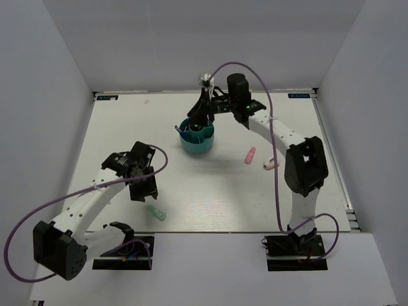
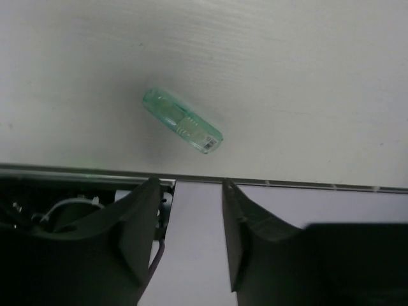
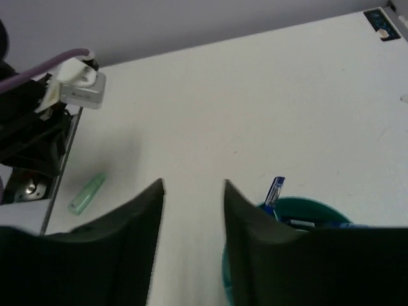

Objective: Sort the stationery into containers
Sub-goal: Pick up the stationery from the corner of the board.

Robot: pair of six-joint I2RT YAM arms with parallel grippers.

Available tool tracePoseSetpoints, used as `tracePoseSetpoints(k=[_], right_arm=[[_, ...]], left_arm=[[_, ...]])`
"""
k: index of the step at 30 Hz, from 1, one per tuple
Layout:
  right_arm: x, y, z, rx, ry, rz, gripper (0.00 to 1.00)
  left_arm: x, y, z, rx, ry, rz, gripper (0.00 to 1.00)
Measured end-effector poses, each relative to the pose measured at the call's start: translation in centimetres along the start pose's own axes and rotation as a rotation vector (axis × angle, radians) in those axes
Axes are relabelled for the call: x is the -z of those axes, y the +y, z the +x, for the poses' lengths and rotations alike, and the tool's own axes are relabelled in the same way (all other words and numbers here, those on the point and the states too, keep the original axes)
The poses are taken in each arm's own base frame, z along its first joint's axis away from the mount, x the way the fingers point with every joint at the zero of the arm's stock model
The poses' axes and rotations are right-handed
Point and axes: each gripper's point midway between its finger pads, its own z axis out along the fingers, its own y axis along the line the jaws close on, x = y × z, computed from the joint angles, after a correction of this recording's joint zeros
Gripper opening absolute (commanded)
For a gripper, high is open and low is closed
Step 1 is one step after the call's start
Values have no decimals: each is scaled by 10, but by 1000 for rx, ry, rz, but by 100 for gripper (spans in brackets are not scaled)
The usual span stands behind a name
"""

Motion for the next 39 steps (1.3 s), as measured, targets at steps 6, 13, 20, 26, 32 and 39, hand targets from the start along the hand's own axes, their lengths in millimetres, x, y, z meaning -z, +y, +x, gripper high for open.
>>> tracePoseSetpoints(k=[6, 13, 20, 26, 32, 39], right_arm=[[45, 43, 4, -71, 195, 132, 90], [115, 104, 65, -100, 347, 327, 31], [145, 119, 93, -153, 393, 456, 0], [158, 124, 110, -199, 414, 517, 0], [165, 126, 125, -240, 428, 543, 0], [166, 125, 125, -248, 420, 556, 1]], left_arm=[[-10, 15, 25, 173, 86, -143, 63], [-38, 19, 54, 547, 85, -159, 63], [-60, -1, 23, 752, -33, -77, 63], [-80, 2, 22, 826, -44, -104, 63], [-78, 4, 20, 831, -61, -108, 66], [-73, 15, 23, 840, -66, -141, 66]])
